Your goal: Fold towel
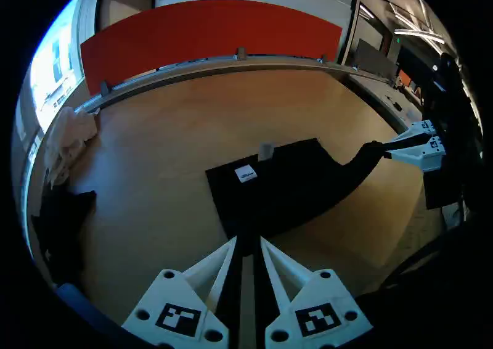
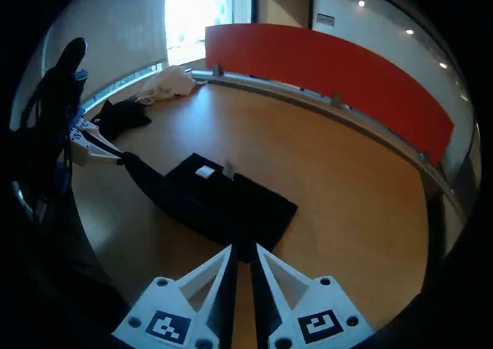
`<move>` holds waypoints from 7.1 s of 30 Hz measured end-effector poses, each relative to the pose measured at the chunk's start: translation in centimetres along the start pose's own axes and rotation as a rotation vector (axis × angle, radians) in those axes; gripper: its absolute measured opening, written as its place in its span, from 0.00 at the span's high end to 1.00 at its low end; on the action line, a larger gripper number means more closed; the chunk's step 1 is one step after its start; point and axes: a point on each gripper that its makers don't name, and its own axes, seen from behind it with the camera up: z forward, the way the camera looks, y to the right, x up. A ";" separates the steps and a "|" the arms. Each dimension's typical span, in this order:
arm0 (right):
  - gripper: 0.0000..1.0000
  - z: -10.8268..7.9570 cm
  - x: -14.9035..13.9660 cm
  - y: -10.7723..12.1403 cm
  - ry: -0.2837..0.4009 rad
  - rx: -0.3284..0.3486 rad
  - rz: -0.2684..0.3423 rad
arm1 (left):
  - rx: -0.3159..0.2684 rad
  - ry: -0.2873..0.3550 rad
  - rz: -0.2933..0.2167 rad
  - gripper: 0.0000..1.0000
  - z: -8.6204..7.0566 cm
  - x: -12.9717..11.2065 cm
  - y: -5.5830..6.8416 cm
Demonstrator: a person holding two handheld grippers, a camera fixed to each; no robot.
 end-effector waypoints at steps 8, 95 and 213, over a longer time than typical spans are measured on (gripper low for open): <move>0.87 2.8 0.5 1.9 -0.019 -0.011 0.024 | 0.008 -0.003 -0.019 0.89 2.7 1.5 -0.8; 0.25 10.0 -2.4 5.7 -0.084 -0.064 0.157 | 0.156 -0.041 -0.132 0.02 10.5 -0.2 -7.3; 0.96 13.1 11.7 -10.7 0.021 0.286 -0.571 | 0.360 0.044 -0.491 0.01 -5.5 -12.4 -9.7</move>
